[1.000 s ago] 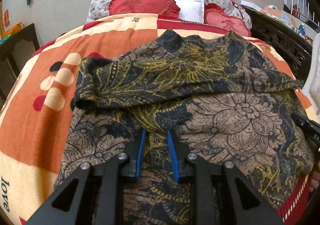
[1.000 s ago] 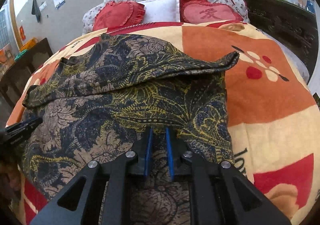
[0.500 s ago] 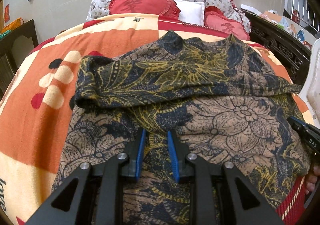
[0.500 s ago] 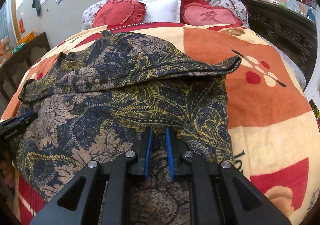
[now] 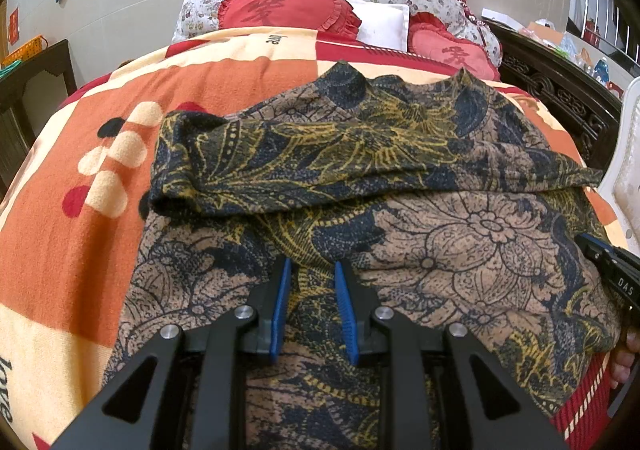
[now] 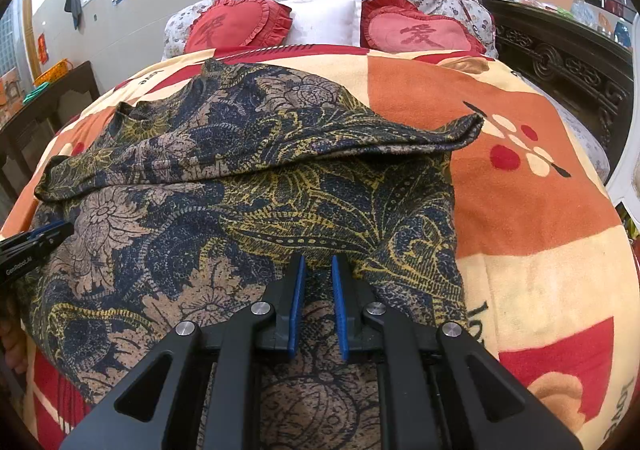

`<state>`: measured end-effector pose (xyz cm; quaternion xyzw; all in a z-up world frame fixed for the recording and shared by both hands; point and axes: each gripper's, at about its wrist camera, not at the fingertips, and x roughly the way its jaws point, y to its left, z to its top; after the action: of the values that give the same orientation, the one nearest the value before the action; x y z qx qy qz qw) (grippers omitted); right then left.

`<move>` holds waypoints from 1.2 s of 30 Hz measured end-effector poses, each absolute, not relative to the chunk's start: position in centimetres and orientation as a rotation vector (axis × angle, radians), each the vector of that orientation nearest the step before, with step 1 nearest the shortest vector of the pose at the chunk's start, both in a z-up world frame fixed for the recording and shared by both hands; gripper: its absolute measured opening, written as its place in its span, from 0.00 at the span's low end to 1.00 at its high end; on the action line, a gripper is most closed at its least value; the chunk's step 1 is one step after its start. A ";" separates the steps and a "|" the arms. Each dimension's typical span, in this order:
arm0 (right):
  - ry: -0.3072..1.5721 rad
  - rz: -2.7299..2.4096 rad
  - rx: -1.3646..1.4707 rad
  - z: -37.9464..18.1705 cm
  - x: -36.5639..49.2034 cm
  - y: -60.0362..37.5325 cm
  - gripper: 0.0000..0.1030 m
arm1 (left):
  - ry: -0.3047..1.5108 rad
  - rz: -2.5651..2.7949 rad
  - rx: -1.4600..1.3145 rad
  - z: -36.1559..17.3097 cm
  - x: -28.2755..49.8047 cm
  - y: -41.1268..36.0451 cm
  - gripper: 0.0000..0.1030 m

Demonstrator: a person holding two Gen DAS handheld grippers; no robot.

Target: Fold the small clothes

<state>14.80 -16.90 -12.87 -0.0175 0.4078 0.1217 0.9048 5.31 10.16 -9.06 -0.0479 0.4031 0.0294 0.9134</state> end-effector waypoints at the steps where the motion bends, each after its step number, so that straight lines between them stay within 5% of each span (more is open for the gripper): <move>1: 0.842 0.251 -0.037 -12.9 14.8 -16.9 0.23 | 0.830 0.061 -0.098 -9.1 5.3 10.2 0.24; 16: 0.881 0.261 -0.010 -12.8 15.2 -17.2 0.23 | 0.914 0.057 -0.075 -8.5 6.5 9.8 0.24; 24: 0.993 0.276 -0.067 -10.9 20.9 -16.3 0.23 | 1.079 0.024 -0.055 -7.2 12.2 9.7 0.42; 36: 0.811 0.253 0.074 -4.4 26.4 -18.5 0.23 | 0.807 0.198 -0.206 -0.9 15.0 16.2 0.49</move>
<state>26.36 -18.51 -4.38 0.0357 0.3933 0.1229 0.9105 15.04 16.18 -0.90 -0.0999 0.3912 0.0958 0.9099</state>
